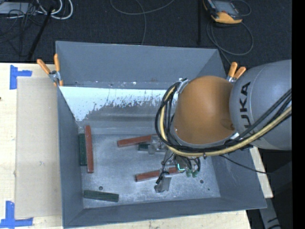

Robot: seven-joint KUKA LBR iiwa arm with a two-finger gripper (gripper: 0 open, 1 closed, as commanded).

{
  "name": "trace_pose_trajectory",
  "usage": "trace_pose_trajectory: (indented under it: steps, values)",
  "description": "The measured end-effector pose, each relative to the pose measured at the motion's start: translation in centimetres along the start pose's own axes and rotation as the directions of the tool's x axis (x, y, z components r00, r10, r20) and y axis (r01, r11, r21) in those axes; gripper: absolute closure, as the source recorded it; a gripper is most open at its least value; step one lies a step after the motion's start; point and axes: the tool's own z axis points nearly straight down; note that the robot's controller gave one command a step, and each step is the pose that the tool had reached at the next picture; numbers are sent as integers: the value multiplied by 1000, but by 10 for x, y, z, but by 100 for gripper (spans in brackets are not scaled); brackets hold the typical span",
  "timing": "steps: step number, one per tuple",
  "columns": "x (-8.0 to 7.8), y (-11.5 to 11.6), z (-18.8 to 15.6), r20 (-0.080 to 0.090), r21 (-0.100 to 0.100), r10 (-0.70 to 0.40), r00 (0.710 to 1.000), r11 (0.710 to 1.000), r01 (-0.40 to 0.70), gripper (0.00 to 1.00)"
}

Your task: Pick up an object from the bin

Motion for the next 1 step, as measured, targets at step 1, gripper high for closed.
trace_pose_trajectory:
  steps: [1]
  values:
    - [5, -34, 95, 0, 1, 106, 994, 994, -106, 0]
